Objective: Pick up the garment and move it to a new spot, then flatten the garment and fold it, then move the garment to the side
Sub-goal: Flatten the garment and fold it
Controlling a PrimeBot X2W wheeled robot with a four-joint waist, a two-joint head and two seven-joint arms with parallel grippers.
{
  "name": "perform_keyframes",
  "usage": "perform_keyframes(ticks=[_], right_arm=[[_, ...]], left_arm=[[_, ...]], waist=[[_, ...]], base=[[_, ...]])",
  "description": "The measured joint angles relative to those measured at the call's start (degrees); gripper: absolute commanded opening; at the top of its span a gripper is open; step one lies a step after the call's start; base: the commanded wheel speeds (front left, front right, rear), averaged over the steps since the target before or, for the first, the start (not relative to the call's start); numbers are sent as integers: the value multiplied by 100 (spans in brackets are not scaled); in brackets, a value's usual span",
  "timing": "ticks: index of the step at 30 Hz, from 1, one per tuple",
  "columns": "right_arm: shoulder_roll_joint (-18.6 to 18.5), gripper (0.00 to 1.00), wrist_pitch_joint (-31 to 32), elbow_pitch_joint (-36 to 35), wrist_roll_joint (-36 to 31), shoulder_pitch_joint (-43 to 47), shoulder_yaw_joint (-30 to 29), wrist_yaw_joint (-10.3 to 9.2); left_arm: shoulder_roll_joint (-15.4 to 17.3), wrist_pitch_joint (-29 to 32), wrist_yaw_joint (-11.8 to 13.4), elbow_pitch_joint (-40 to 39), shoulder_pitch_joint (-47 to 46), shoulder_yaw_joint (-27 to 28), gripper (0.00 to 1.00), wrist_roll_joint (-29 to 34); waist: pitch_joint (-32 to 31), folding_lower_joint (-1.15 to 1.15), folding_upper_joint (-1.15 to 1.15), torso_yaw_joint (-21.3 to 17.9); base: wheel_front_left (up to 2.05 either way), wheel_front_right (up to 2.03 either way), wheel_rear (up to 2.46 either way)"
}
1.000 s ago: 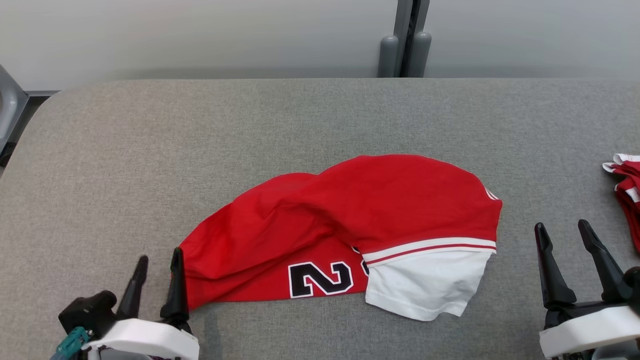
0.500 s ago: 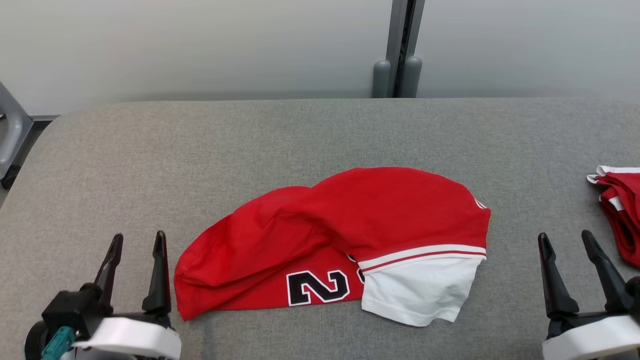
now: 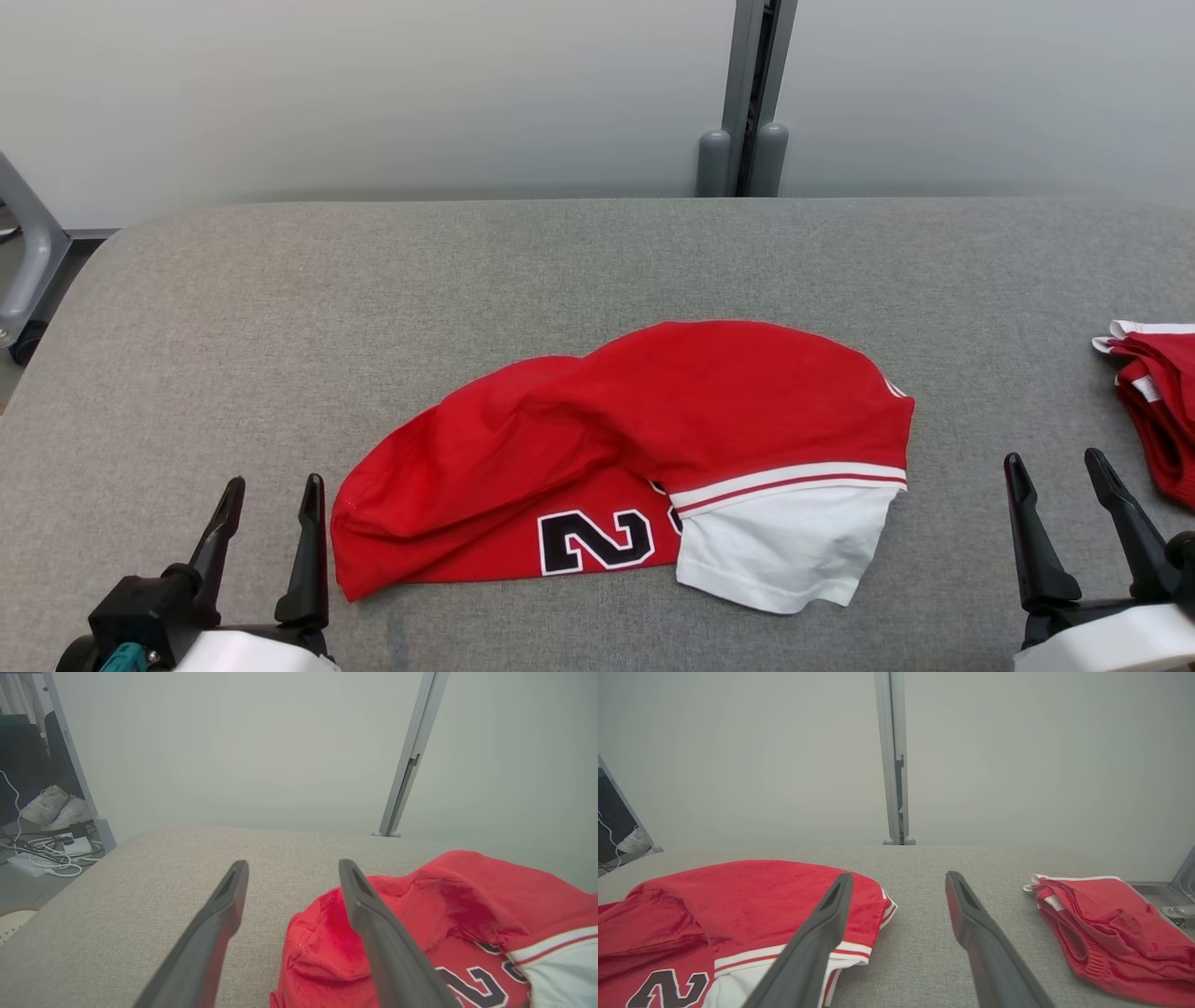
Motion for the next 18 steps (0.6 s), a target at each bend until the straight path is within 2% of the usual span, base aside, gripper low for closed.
perform_keyframes(ticks=[11, 13, 18], right_arm=[[1, 100, 3, -21, -1, 7, 9, 0], [2, 100, 3, -33, 3, 5, 8, 0], [3, 100, 8, -19, 4, -99, 92, 0]], left_arm=[[42, 71, -3, -25, 26, -33, 100, -34], [79, 154, -62, -1, -86, -78, 100, -36], [129, 632, -399, 430, -428, -214, 100, -338]], waist=[[63, 0, 0, 13], [107, 0, 0, 23], [280, 0, 0, 28]], base=[[0, 0, 0], [0, 0, 0], [0, 0, 0]])
